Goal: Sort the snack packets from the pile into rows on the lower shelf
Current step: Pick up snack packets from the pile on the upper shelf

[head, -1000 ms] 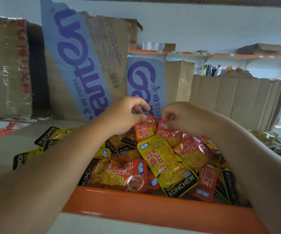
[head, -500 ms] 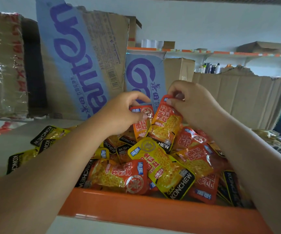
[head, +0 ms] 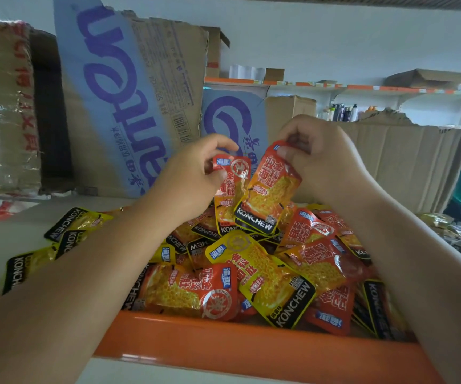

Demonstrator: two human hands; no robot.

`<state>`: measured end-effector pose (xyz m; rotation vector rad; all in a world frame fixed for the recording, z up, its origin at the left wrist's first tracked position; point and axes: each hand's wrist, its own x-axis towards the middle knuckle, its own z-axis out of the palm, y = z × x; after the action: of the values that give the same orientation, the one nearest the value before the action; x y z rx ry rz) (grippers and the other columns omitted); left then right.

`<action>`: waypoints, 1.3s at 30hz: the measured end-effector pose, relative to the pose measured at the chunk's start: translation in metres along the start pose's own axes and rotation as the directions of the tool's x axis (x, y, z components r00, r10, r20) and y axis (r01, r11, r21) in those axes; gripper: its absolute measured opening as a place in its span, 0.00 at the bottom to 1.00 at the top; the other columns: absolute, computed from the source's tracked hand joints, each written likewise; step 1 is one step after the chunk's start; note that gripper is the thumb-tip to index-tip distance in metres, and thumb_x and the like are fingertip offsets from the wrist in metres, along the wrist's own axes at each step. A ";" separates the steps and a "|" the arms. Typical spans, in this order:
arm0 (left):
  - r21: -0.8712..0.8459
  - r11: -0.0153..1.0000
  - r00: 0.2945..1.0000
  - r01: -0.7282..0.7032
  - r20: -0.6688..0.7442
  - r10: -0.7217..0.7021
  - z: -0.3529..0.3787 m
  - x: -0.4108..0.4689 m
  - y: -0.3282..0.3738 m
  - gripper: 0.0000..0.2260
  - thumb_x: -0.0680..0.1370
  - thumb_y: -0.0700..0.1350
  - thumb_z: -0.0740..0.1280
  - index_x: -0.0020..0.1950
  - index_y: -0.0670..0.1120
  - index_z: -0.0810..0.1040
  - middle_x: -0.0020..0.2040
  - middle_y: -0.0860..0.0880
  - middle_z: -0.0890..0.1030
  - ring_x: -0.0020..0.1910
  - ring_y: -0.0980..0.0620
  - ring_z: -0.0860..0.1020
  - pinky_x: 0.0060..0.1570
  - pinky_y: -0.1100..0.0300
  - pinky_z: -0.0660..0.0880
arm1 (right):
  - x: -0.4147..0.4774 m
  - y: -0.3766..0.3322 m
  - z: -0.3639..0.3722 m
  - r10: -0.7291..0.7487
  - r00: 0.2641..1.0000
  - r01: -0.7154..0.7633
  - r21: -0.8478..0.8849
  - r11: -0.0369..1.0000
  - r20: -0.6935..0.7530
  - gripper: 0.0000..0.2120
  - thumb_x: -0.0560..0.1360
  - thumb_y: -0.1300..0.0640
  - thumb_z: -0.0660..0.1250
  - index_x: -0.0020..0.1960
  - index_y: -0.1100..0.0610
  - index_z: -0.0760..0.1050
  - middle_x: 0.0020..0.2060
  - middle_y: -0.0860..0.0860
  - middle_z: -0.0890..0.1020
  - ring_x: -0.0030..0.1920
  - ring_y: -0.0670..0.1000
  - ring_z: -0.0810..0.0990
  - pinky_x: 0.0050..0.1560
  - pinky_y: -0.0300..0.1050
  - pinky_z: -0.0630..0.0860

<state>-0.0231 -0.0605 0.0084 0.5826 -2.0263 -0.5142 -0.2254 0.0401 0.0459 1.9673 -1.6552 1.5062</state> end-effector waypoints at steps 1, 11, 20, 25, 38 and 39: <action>0.060 0.998 0.999 0.016 0.029 -0.018 0.003 -0.001 0.000 0.22 0.81 0.38 0.70 0.58 0.68 0.75 0.56 0.67 0.81 0.47 0.62 0.81 0.37 0.66 0.79 | 0.000 0.001 0.002 0.002 1.000 -0.002 -0.013 1.000 0.023 0.18 0.77 0.63 0.72 0.40 0.39 0.77 0.43 0.39 0.84 0.45 0.41 0.83 0.49 0.43 0.81; 0.274 0.947 0.933 0.171 0.265 -0.245 0.011 -0.005 0.004 0.13 0.79 0.52 0.69 0.62 0.65 0.78 0.54 0.58 0.80 0.39 0.62 0.80 0.36 0.65 0.72 | -0.006 0.016 0.015 0.166 0.972 -0.107 -0.310 0.945 0.169 0.11 0.81 0.57 0.67 0.44 0.43 0.73 0.46 0.41 0.79 0.39 0.41 0.78 0.28 0.33 0.69; 0.440 0.896 0.946 0.058 0.261 -0.190 0.014 -0.007 0.007 0.25 0.75 0.62 0.71 0.72 0.64 0.75 0.68 0.52 0.76 0.63 0.51 0.77 0.58 0.55 0.76 | -0.006 0.008 0.014 0.068 0.981 -0.025 -0.235 0.972 0.181 0.17 0.82 0.64 0.60 0.46 0.42 0.74 0.44 0.48 0.82 0.32 0.40 0.77 0.25 0.34 0.70; 0.320 0.947 0.942 0.019 0.311 -0.124 0.015 -0.010 0.009 0.20 0.78 0.48 0.68 0.67 0.67 0.78 0.40 0.61 0.80 0.34 0.69 0.78 0.26 0.73 0.67 | -0.013 0.012 0.025 0.174 0.903 0.005 -0.415 0.910 0.392 0.10 0.80 0.51 0.70 0.59 0.44 0.74 0.58 0.46 0.76 0.55 0.47 0.77 0.44 0.39 0.71; 0.348 0.937 0.957 0.028 0.261 -0.126 0.014 -0.011 0.008 0.16 0.72 0.55 0.75 0.59 0.62 0.81 0.46 0.59 0.84 0.43 0.62 0.80 0.45 0.55 0.80 | -0.024 -0.023 0.013 0.301 0.818 0.039 -0.569 0.822 0.491 0.18 0.69 0.40 0.77 0.43 0.46 0.69 0.41 0.45 0.75 0.38 0.43 0.73 0.33 0.44 0.63; 0.338 0.941 0.961 0.028 0.251 -0.119 0.014 -0.011 0.008 0.15 0.72 0.55 0.75 0.58 0.62 0.81 0.45 0.58 0.84 0.41 0.62 0.80 0.44 0.54 0.80 | -0.023 -0.021 0.013 0.289 0.830 0.036 -0.563 0.826 0.476 0.17 0.69 0.42 0.76 0.46 0.46 0.70 0.41 0.45 0.74 0.39 0.44 0.72 0.33 0.44 0.63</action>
<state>-0.0321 -0.0454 -0.0013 0.8317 -2.3809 -0.3065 -0.1978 0.0546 0.0318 2.0490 -2.1604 0.3620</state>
